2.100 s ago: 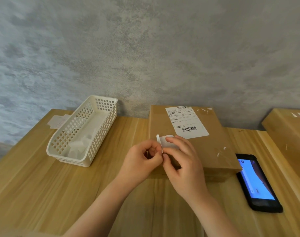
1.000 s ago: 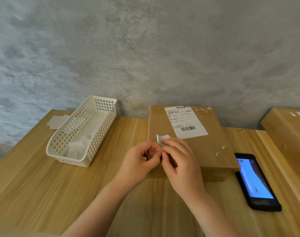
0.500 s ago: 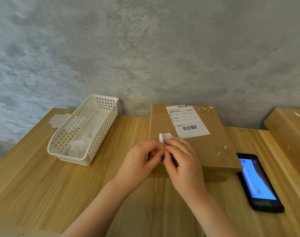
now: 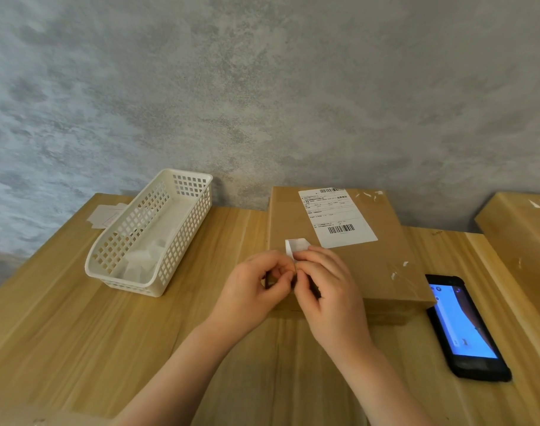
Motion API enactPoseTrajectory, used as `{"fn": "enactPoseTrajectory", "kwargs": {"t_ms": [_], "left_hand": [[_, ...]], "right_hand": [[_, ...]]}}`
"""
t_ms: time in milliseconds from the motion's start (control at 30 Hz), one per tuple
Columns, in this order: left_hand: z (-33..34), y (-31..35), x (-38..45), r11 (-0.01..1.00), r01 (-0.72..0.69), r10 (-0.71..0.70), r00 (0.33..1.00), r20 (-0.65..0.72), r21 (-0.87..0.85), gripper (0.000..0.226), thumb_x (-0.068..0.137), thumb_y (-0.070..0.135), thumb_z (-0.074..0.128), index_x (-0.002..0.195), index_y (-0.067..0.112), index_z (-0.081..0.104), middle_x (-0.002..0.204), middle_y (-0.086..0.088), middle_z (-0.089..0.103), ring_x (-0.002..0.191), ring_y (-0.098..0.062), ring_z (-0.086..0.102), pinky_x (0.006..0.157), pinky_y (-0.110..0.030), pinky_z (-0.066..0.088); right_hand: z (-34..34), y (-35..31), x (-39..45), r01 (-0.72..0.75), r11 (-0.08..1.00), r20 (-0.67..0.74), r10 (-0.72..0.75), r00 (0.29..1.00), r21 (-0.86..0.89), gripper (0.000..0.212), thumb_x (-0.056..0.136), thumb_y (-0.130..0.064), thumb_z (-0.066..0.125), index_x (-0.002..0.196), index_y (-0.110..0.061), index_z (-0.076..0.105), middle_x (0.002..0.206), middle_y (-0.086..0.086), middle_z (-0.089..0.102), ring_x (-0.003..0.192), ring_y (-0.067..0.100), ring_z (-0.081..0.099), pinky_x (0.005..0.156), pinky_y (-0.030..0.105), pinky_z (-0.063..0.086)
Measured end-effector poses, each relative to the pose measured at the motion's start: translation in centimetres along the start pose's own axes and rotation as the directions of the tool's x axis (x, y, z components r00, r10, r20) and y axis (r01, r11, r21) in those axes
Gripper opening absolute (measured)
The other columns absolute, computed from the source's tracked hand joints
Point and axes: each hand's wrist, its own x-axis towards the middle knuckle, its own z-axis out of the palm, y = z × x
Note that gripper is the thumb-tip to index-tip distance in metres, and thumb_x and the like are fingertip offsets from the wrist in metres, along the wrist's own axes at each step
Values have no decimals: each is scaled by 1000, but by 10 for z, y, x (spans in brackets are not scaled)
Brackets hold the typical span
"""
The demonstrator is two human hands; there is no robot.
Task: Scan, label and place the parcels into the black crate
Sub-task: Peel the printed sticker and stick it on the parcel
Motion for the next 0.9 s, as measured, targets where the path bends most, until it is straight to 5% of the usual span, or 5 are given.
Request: {"fn": "enactPoseTrajectory", "kwargs": {"t_ms": [567, 767, 900], "left_hand": [[-3, 11, 3, 991, 126, -127, 992, -25, -46, 14, 83, 10, 71, 80, 22, 64, 67, 14, 59, 65, -2, 53, 65, -14, 43], [-10, 25, 1, 980, 153, -159, 987, -37, -127, 13, 84, 6, 69, 83, 18, 65, 70, 7, 63, 67, -3, 55, 67, -32, 48], [-13, 37, 1, 967, 112, -138, 985, -99, -231, 10, 83, 6, 69, 83, 15, 66, 71, 9, 62, 69, -6, 54, 66, -23, 46]], "right_hand": [[-4, -1, 0, 55, 999, 5, -55, 999, 4, 21, 94, -12, 54, 100, -4, 73, 110, 2, 69, 114, 18, 58, 99, 31, 48], [-24, -11, 8, 184, 967, 33, -181, 983, -175, 17, 93, -12, 58, 100, -8, 73, 118, 4, 67, 117, 27, 56, 97, 46, 46], [-35, -22, 19, 181, 965, -39, -192, 981, -188, 15, 94, -17, 63, 97, -11, 76, 120, 5, 67, 119, 28, 55, 100, 46, 44]]}}
